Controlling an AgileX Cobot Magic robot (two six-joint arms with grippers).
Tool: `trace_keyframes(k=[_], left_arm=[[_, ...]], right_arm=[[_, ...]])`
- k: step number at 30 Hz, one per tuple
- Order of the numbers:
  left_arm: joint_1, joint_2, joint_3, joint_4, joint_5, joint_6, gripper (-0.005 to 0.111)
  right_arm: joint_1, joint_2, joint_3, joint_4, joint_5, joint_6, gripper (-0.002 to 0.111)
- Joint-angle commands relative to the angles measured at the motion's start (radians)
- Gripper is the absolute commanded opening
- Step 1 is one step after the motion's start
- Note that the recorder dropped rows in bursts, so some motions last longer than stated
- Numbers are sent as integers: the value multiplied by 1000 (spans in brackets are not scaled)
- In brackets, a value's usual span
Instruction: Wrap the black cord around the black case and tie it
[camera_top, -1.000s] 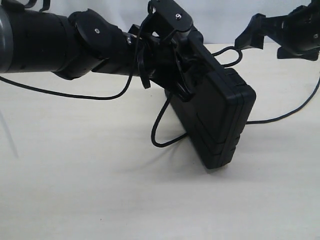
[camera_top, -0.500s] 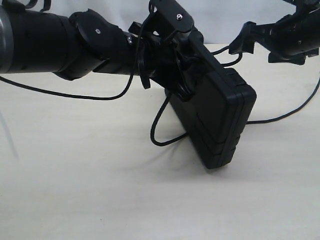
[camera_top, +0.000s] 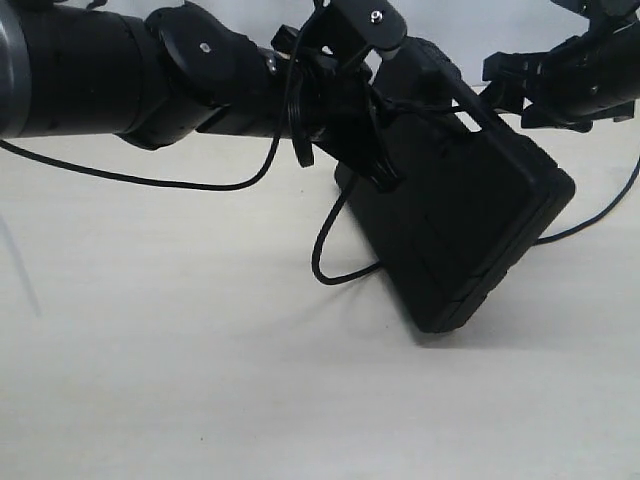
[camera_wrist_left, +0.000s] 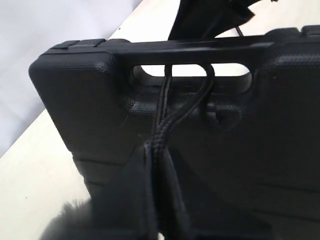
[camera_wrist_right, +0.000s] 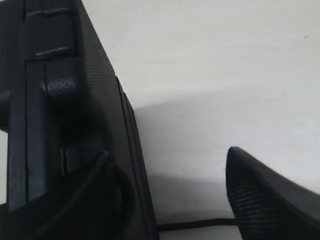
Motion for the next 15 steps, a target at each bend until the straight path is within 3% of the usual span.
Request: trace_keyframes(k=[1, 10, 15], left_arm=[[-6, 0, -4, -10, -4, 4, 0], [-6, 0, -4, -10, 8, 4, 0], [-6, 0, -4, -10, 16, 4, 0]], right_arm=[[-1, 22, -6, 57, 96, -20, 61], [-1, 32, -6, 275, 240, -233, 61], [-1, 10, -6, 304, 258, -269, 61]])
